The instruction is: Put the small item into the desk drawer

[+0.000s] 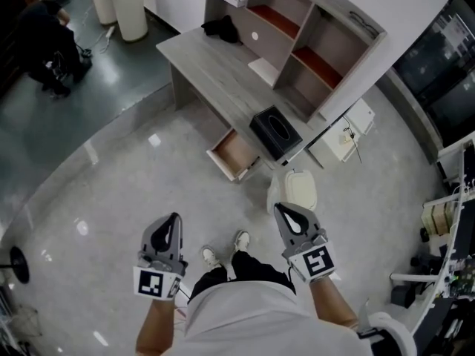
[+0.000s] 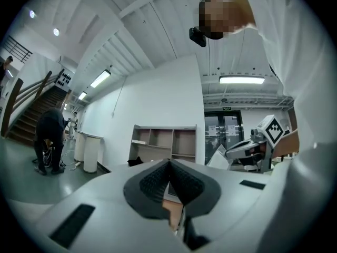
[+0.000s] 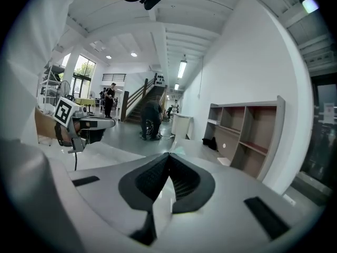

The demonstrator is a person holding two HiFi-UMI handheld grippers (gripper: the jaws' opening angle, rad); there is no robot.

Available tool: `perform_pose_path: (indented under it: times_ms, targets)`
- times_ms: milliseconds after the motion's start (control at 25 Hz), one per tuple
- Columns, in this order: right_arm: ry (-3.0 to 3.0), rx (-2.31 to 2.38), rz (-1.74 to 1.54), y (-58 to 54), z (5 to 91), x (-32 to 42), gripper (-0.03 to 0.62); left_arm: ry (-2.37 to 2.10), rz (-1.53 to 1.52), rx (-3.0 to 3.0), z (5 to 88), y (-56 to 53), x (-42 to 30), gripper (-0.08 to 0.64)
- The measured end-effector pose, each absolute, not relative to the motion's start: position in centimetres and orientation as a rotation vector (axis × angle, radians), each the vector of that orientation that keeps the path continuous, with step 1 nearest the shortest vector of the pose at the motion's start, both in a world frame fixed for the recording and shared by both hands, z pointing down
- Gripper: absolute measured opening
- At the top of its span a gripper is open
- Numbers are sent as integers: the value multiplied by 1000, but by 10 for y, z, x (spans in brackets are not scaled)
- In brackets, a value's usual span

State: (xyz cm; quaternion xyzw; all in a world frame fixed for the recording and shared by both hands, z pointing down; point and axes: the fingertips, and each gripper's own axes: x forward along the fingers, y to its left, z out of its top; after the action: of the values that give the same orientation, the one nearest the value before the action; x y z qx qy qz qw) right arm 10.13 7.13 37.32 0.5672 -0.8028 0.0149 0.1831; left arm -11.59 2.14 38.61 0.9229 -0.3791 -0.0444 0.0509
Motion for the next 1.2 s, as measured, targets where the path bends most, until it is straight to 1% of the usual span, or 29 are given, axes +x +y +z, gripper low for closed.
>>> perform_pose_path:
  times_ms: [360,520,1200]
  targets:
    - [-2332,1603,-9,16,371,138,23,-1231,-163,2847,365,-22,-77,17]
    - [-2352,1550,-8,-11,379,151,23,-1266,-115,2846,363,-35,-64,17]
    - [-2404,1336,33,-74,418,160,23,-1432,-114,2746,374,-69,-46,17]
